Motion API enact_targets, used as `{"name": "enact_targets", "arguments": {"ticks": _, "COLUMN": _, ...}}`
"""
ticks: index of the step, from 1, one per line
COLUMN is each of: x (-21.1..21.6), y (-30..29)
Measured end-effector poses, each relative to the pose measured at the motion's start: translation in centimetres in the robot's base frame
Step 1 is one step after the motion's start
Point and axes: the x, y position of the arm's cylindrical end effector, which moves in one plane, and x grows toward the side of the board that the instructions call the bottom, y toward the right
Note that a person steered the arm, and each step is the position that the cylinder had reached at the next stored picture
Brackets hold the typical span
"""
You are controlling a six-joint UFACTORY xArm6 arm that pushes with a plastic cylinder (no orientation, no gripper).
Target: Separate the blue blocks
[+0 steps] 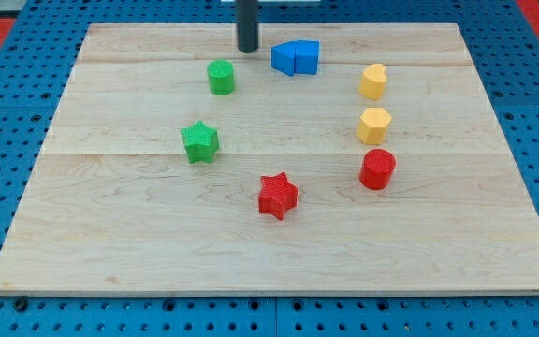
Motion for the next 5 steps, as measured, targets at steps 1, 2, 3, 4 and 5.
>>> {"name": "enact_targets", "arguments": {"ticks": 1, "x": -0.5, "y": 3.2}}
{"name": "enact_targets", "arguments": {"ticks": 2, "x": -0.1, "y": 6.9}}
{"name": "enact_targets", "arguments": {"ticks": 3, "x": 2.7, "y": 8.0}}
{"name": "enact_targets", "arguments": {"ticks": 4, "x": 4.9, "y": 8.1}}
{"name": "enact_targets", "arguments": {"ticks": 5, "x": 5.3, "y": 9.3}}
